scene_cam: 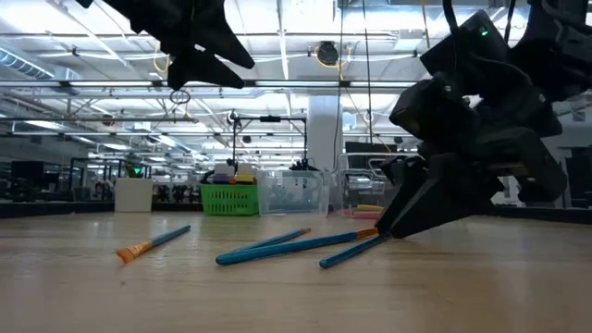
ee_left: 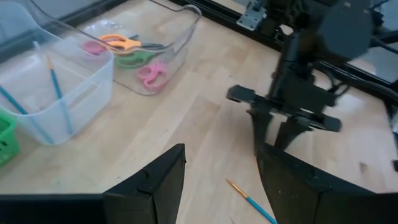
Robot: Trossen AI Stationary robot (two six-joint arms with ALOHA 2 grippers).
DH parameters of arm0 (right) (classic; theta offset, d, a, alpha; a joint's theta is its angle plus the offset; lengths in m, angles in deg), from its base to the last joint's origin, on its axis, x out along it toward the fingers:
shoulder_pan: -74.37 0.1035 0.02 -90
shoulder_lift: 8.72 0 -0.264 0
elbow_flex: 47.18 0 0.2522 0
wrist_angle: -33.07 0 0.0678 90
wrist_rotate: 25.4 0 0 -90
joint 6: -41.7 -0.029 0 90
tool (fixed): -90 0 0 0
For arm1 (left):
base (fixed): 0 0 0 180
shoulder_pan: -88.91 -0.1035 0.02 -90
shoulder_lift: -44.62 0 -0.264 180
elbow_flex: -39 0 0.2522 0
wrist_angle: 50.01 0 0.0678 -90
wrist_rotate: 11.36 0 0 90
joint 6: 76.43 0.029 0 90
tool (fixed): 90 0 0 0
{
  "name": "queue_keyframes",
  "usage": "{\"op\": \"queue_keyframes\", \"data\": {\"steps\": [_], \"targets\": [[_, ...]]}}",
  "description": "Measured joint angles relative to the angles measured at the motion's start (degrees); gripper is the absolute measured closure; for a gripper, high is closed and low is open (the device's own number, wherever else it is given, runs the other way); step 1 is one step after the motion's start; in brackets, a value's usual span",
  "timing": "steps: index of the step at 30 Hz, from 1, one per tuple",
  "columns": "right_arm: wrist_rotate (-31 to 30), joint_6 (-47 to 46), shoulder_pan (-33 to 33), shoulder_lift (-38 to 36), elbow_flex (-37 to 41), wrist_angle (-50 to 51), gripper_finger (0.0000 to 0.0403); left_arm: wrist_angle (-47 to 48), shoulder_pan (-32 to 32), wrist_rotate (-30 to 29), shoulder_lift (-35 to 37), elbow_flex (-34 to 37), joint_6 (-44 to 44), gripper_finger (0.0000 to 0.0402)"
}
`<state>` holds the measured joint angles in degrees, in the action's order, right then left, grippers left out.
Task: Pick & Place Paint Supplies
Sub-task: Put the blue paint brush into the white bin
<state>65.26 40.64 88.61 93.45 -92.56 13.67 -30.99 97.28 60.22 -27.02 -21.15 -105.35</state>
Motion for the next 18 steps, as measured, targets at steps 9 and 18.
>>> {"op": "queue_keyframes", "data": {"steps": [9,18], "targets": [[-0.12,-2.26,2.27,0.06,0.11,6.40,0.0369,0.02,-0.03,-1.64,0.00,0.00,0.07,0.0195],[-0.77,-5.78,5.29,0.21,0.13,7.49,0.0401,0.08,-0.03,-1.29,-0.01,-0.02,-0.27,0.0194]]}}
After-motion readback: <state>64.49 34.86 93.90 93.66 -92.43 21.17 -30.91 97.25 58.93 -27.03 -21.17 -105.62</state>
